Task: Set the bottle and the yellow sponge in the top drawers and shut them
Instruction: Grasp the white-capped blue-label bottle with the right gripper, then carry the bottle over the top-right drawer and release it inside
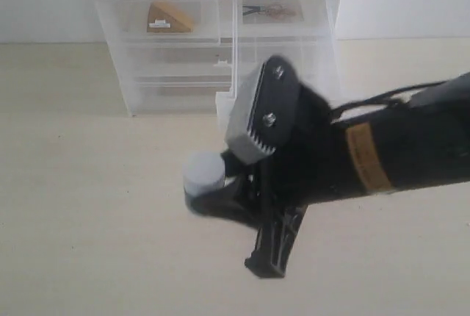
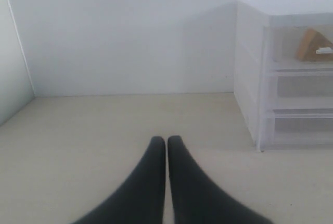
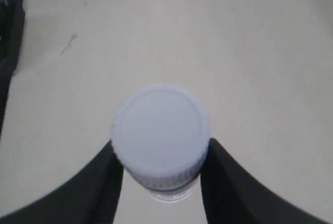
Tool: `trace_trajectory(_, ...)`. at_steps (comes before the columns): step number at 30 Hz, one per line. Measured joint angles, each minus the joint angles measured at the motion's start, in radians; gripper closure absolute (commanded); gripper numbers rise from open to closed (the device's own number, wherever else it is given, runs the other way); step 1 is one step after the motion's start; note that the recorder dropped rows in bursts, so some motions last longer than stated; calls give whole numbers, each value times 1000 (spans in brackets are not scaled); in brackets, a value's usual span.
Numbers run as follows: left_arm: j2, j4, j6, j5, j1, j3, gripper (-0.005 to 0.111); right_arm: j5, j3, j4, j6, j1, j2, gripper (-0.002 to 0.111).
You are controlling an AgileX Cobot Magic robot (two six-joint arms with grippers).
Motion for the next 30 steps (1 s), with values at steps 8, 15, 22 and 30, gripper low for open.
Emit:
trace_trajectory(8, 0, 0, 0, 0, 0, 0, 103, 554, -140, -52, -175, 17, -279, 104)
trace_trajectory(15, 0, 0, 0, 0, 0, 0, 103, 799, -230, -52, -509, 17, -64, 104)
trace_trajectory(22, 0, 0, 0, 0, 0, 0, 103, 984, -236, -46, -645, 17, 82, 104)
trace_trajectory(30, 0, 0, 0, 0, 0, 0, 103, 984, -236, -112, -653, 17, 143, 104)
